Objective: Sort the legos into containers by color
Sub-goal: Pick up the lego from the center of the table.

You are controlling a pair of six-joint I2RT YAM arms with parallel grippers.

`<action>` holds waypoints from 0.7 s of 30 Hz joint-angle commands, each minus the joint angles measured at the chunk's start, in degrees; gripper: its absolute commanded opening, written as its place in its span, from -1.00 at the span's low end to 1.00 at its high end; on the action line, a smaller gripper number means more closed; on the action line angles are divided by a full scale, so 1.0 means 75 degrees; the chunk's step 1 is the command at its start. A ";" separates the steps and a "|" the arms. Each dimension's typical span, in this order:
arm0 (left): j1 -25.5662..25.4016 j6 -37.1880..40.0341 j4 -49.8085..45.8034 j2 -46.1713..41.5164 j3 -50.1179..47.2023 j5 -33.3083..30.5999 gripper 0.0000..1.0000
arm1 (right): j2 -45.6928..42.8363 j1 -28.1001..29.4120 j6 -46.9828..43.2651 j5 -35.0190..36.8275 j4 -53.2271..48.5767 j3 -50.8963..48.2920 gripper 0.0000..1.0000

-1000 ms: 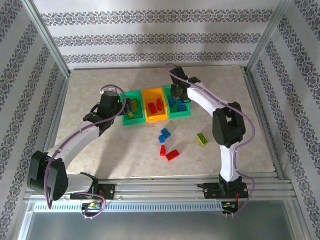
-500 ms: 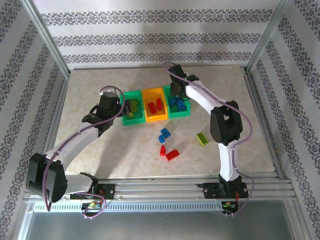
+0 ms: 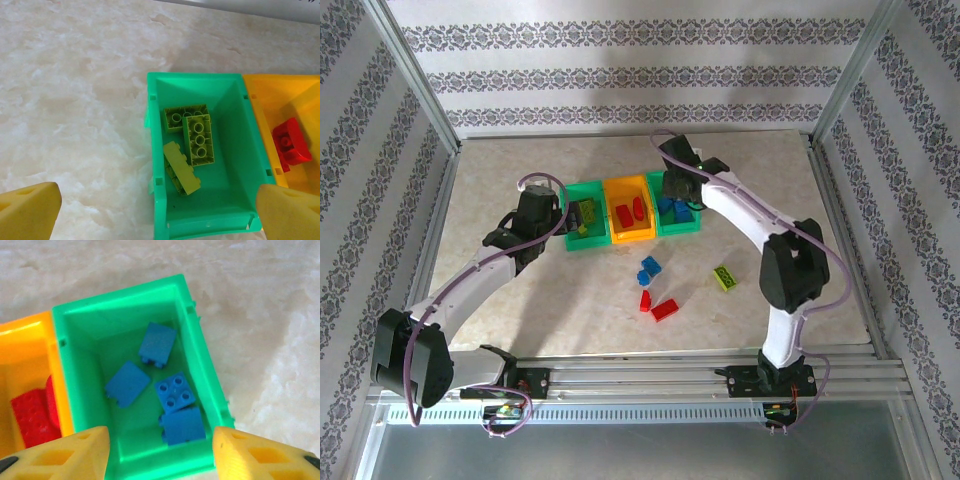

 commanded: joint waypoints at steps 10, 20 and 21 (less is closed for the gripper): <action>-0.0043 -0.0088 0.0044 -0.0157 -0.0121 0.0235 0.99 | -0.1876 0.0804 0.0821 0.0742 -0.0339 -0.2024 0.20; -0.0045 -0.0145 -0.0046 -0.0141 -0.0127 0.0459 0.99 | -0.2357 0.1130 0.1385 0.0478 -0.0532 -0.3138 0.21; -0.0053 -0.0179 -0.0057 -0.0142 -0.0144 0.0472 0.99 | -0.2333 0.1220 0.1428 0.0424 -0.0533 -0.3204 0.21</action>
